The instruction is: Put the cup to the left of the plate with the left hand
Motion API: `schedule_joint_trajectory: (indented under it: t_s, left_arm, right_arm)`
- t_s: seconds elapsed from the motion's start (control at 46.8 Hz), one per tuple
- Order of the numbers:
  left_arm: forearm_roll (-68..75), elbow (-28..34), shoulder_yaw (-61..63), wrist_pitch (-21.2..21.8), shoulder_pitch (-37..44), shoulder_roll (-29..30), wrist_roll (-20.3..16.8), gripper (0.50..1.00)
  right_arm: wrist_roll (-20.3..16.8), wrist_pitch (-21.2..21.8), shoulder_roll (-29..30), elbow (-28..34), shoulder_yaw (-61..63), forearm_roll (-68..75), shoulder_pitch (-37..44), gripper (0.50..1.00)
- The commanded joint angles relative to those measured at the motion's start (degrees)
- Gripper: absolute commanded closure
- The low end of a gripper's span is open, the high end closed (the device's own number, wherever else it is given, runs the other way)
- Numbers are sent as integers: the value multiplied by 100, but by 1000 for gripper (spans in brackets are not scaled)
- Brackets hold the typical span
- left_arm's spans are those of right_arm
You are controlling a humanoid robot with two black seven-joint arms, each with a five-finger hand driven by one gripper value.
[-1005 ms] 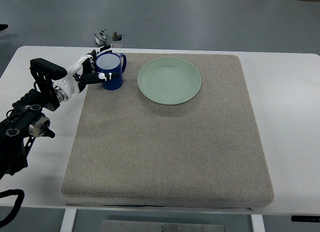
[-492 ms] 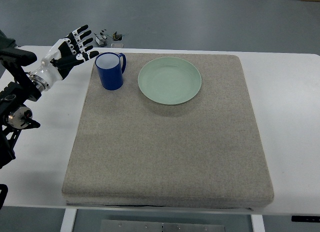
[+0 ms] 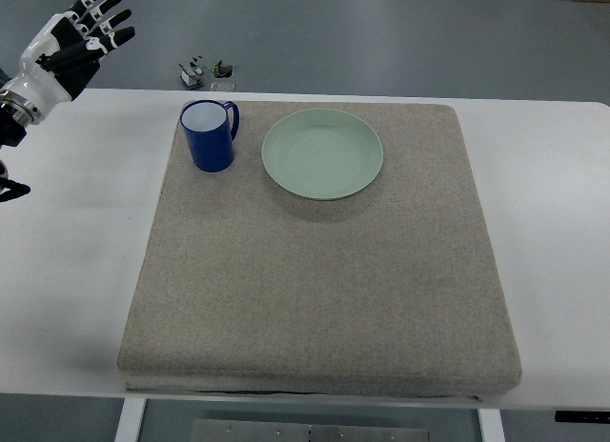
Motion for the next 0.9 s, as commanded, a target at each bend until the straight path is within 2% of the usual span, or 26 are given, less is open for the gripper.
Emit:
schedule_joint_trajectory:
  t_s: [0.0, 0.128, 0.278, 0.449, 0.534, 0.62, 0.876]
  left_arm:
    - [-431, -150, 7, -28, 10, 137, 496, 501]
    - [-502, -563, 7, -45, 72, 181, 804, 501]
    - [-563, -915, -11, -361, 90, 269, 1059, 501]
    - [-1590, -933, -11, -458, 63, 207, 1779, 501]
    - [-2197, -810, -2, -423, -7, 155, 2149, 501]
    - [-2383, -503, 33, -414, -235, -38, 2325, 501]
    - [-2453, 385, 473, -414, -859, -443, 2387, 501]
  right_arm:
    - [0, 0, 0, 0, 0, 0, 0, 566]
    - [0, 0, 0, 0, 0, 0, 0, 566]
    - [0, 0, 0, 0, 0, 0, 0, 566]
    - [0, 0, 0, 0, 0, 0, 0, 566]
    - [0, 0, 0, 0, 0, 0, 0, 566]
    - [0, 0, 0, 0, 0, 0, 0, 566]
    - [0, 0, 0, 0, 0, 0, 0, 566]
